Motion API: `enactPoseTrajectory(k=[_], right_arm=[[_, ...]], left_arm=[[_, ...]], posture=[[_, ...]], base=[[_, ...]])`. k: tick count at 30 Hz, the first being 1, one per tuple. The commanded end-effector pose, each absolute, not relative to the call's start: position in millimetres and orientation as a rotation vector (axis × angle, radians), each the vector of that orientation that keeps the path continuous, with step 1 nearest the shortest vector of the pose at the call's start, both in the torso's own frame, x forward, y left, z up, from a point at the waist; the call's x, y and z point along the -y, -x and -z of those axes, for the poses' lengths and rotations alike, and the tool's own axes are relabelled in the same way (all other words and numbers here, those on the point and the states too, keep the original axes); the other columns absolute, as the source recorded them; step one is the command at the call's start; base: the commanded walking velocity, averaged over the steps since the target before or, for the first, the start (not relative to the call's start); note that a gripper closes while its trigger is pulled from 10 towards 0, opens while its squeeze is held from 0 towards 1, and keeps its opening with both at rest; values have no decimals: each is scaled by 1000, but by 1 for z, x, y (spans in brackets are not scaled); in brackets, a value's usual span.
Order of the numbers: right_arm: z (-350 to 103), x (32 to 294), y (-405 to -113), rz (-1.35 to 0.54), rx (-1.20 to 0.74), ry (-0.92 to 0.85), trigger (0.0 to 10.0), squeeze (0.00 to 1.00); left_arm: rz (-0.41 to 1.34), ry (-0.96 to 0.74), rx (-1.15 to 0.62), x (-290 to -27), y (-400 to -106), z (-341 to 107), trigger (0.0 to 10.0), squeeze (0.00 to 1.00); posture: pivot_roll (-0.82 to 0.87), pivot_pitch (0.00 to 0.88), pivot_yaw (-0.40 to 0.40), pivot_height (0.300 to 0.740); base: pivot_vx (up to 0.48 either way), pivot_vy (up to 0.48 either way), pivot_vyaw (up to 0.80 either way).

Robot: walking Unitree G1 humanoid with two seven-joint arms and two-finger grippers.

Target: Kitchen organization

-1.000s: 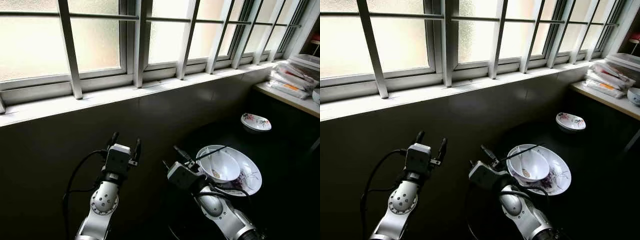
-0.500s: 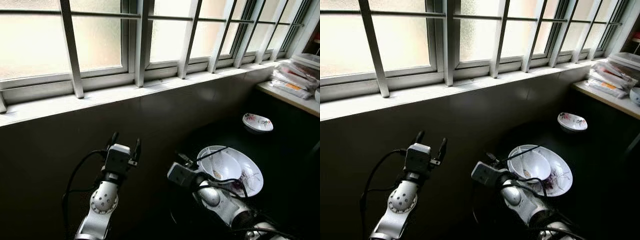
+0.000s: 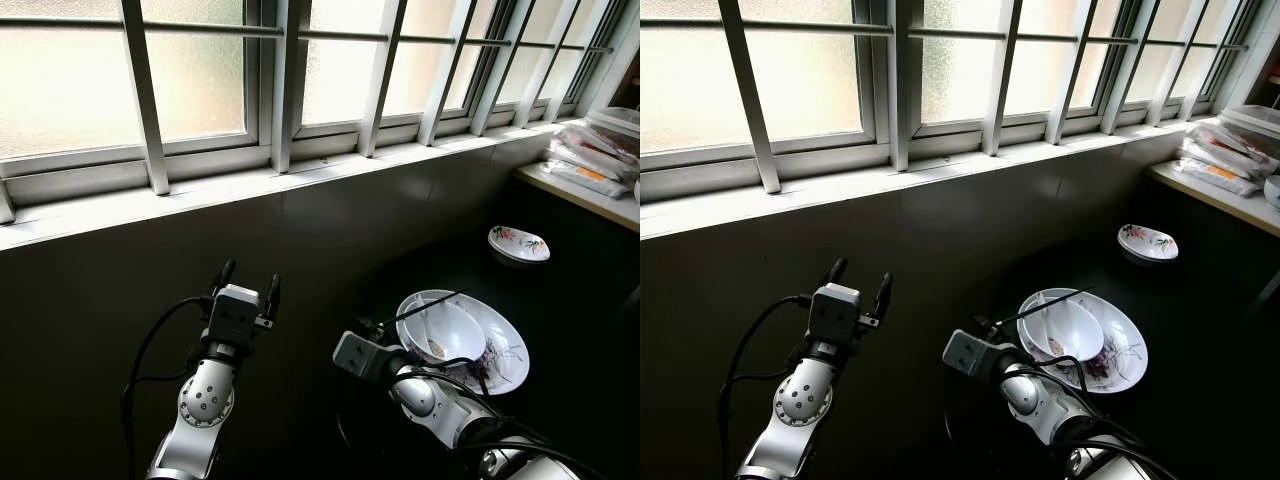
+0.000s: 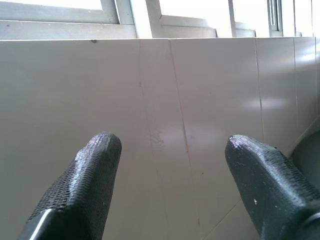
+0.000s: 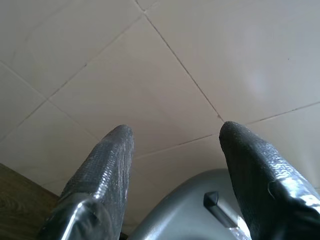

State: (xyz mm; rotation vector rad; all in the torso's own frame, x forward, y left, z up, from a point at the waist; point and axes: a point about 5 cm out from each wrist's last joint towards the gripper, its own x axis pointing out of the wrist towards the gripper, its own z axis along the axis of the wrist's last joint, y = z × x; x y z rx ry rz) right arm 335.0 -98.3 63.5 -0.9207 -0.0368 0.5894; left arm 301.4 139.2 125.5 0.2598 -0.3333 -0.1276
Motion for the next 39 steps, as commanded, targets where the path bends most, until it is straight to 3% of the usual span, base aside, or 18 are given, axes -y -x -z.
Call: enactPoseTrajectory(k=[1, 15, 16, 17, 18, 19, 20, 29, 39], right_arm=[[-66, 103, -338, -569, 46, 981, 10000, 0], [-65, 126, -346, -439, -8, 1113, 10000, 0], [-65, 128, -347, -429, -10, 1129, 7412, 0], [-65, 128, -347, -429, -10, 1129, 7412, 0], [-66, 132, -348, -407, -8, 1156, 2706, 0], [-67, 133, -349, -397, -6, 1166, 2706, 0], [-68, 133, -349, -392, -4, 1171, 0, 0], [-78, 148, -354, -233, 96, 1301, 0, 0], [-72, 153, -350, -213, 80, 1307, 0, 0]], left_arm=[[144, -259, 337, -136, -302, -127, 10000, 0], [147, -256, 335, -134, -302, -126, 10000, 0], [146, -256, 334, -135, -302, -126, 10000, 0], [146, -256, 334, -135, -302, -126, 10000, 0], [144, -257, 334, -135, -302, -126, 10000, 0], [144, -257, 334, -135, -303, -126, 10000, 0], [143, -258, 334, -136, -303, -126, 10000, 0], [145, -259, 327, -134, -302, -124, 10000, 0], [155, -262, 312, -132, -303, -120, 10000, 0]], posture=[[133, 0, -98, 740], [133, 0, -101, 740], [133, 0, -101, 740], [133, 0, -101, 740], [134, 0, -102, 740], [134, 0, -102, 740], [134, 0, -102, 740], [136, 0, -104, 740], [127, 0, -103, 740]], base=[[0, 0, 0], [0, 0, 0], [0, 0, 0], [0, 0, 0], [0, 0, 0], [0, 0, 0], [0, 0, 0], [0, 0, 0], [0, 0, 0]])
